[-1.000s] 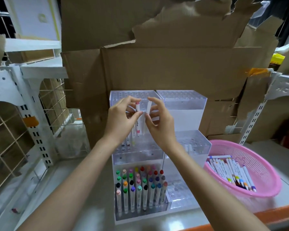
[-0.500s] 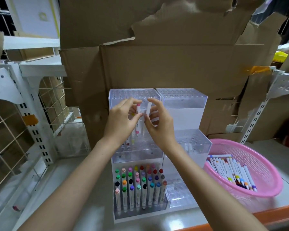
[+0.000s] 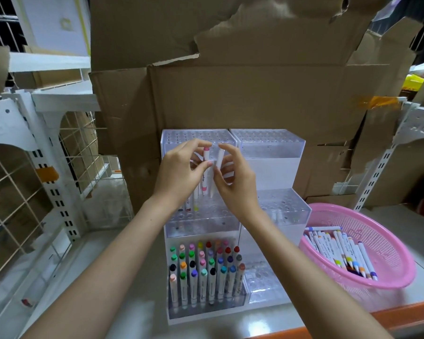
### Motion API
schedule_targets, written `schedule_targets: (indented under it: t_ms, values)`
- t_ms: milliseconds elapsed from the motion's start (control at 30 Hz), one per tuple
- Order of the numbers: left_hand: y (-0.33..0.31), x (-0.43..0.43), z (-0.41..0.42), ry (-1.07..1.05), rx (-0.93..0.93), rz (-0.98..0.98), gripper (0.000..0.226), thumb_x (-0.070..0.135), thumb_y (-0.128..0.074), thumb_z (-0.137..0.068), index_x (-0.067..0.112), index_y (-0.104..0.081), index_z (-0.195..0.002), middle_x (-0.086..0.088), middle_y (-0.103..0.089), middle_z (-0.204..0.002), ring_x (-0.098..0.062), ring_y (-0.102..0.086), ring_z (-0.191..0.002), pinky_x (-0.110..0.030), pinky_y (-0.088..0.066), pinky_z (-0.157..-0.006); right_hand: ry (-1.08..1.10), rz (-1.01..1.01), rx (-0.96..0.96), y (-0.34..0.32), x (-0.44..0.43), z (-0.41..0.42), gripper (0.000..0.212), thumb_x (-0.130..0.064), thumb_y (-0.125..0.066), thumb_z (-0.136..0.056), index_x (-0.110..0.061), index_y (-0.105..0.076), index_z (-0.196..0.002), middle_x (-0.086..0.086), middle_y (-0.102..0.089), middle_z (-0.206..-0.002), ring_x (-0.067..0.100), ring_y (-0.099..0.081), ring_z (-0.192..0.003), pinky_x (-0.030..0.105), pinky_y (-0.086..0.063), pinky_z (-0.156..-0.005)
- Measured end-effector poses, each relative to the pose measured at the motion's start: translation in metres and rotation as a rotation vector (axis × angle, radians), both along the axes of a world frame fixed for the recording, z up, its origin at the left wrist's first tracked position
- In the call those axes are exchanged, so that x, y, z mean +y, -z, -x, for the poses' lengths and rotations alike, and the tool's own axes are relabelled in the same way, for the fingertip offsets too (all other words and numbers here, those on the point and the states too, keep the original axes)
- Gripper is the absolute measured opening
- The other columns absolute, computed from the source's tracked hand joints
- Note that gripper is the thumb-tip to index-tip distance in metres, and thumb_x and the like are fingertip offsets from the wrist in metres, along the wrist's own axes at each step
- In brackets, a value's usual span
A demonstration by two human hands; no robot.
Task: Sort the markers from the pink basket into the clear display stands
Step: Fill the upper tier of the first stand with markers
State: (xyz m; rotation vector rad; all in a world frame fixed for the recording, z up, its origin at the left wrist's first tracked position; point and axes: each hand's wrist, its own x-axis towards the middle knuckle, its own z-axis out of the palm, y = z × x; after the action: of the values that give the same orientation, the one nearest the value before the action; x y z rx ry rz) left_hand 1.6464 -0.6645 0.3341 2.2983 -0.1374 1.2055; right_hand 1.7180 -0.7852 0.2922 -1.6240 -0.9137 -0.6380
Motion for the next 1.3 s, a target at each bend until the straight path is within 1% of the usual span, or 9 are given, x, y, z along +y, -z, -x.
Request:
schedule_targets:
  t_ms: [167, 300, 400, 467, 600, 833, 933, 1033, 1300]
  values:
    - [0.006, 0.001, -0.004, 0.017, 0.048, -0.069, 0.030, 0.012, -0.075, -0.080, 0.014, -0.067, -0.109, 0.000, -0.069, -0.093, -0.010, -0.065, -0.082, -0.023, -0.055, -0.076, 0.000, 0.008, 0.001, 0.001, -0.001, -0.001, 0.044, -0.003, -0.064, -0.086, -0.015, -0.052, -0.126, -0.005, -0.056, -0.086, 0.008, -0.057, -0.071, 0.016, -0.049, -0.061]
    - [0.010, 0.002, -0.003, 0.023, 0.038, -0.108, 0.029, 0.011, -0.075, -0.080, 0.010, -0.067, -0.107, -0.002, -0.068, -0.092, -0.013, -0.065, -0.081, -0.024, -0.054, -0.074, 0.003, 0.015, 0.002, 0.001, -0.001, -0.002, 0.046, -0.003, -0.066, -0.085, -0.015, -0.051, -0.127, -0.006, -0.056, -0.086, 0.007, -0.058, -0.072, 0.016, -0.049, -0.062]
    - [0.012, 0.002, -0.003, 0.013, 0.028, -0.122, 0.029, 0.010, -0.075, -0.080, 0.009, -0.066, -0.108, -0.003, -0.067, -0.093, -0.012, -0.064, -0.081, -0.024, -0.054, -0.074, 0.005, 0.017, 0.000, 0.002, 0.000, -0.002, 0.046, -0.002, -0.065, -0.085, -0.015, -0.052, -0.127, -0.008, -0.056, -0.086, 0.005, -0.057, -0.072, 0.013, -0.047, -0.063]
    - [0.014, 0.003, -0.004, 0.006, 0.020, -0.140, 0.028, 0.009, -0.075, -0.079, 0.008, -0.067, -0.106, -0.003, -0.065, -0.092, -0.014, -0.063, -0.081, -0.024, -0.054, -0.072, 0.005, 0.013, 0.000, 0.002, 0.000, -0.002, 0.046, -0.002, -0.065, -0.085, -0.015, -0.052, -0.126, -0.008, -0.055, -0.085, 0.005, -0.057, -0.072, 0.012, -0.046, -0.063]
    - [0.020, 0.004, -0.006, -0.008, 0.028, -0.206, 0.025, 0.008, -0.077, -0.076, 0.005, -0.067, -0.099, -0.006, -0.062, -0.093, -0.018, -0.062, -0.085, -0.027, -0.053, -0.071, -0.007, 0.010, 0.006, 0.002, 0.000, -0.001, 0.044, -0.002, -0.064, -0.086, -0.014, -0.051, -0.127, -0.004, -0.058, -0.087, 0.007, -0.059, -0.074, 0.016, -0.050, -0.064]
    - [0.032, 0.009, -0.005, -0.095, 0.029, -0.322, 0.030, 0.011, -0.081, -0.071, 0.001, -0.067, -0.095, -0.008, -0.055, -0.093, -0.021, -0.055, -0.084, -0.031, -0.051, -0.071, 0.000, 0.019, 0.004, 0.002, 0.000, -0.001, 0.043, -0.005, -0.065, -0.087, -0.015, -0.052, -0.126, -0.012, -0.056, -0.084, 0.004, -0.059, -0.072, 0.012, -0.047, -0.063]
    - [0.035, 0.008, -0.005, -0.132, 0.026, -0.323, 0.031, 0.012, -0.081, -0.071, 0.002, -0.067, -0.096, -0.008, -0.055, -0.093, -0.022, -0.055, -0.085, -0.034, -0.050, -0.073, -0.004, 0.020, 0.006, 0.001, 0.000, -0.001, 0.043, -0.004, -0.065, -0.087, -0.016, -0.052, -0.126, -0.007, -0.058, -0.084, 0.007, -0.059, -0.072, 0.014, -0.048, -0.062]
    - [0.037, 0.007, -0.004, -0.185, 0.027, -0.343, 0.032, 0.016, -0.081, -0.071, 0.005, -0.068, -0.098, -0.007, -0.055, -0.094, -0.023, -0.054, -0.087, -0.037, -0.048, -0.075, -0.011, 0.018, 0.016, 0.001, 0.000, 0.000, 0.043, -0.004, -0.066, -0.087, -0.017, -0.052, -0.126, -0.008, -0.057, -0.084, 0.008, -0.059, -0.070, 0.010, -0.045, -0.061]
    - [0.038, 0.009, 0.002, -0.199, 0.013, -0.369, 0.040, 0.015, -0.082, -0.070, 0.009, -0.069, -0.107, -0.004, -0.057, -0.092, -0.021, -0.054, -0.087, -0.035, -0.043, -0.078, -0.018, 0.030, 0.031, 0.001, -0.001, 0.001, 0.041, -0.008, -0.065, -0.088, -0.017, -0.052, -0.126, -0.005, -0.059, -0.085, 0.006, -0.059, -0.069, 0.008, -0.043, -0.059]
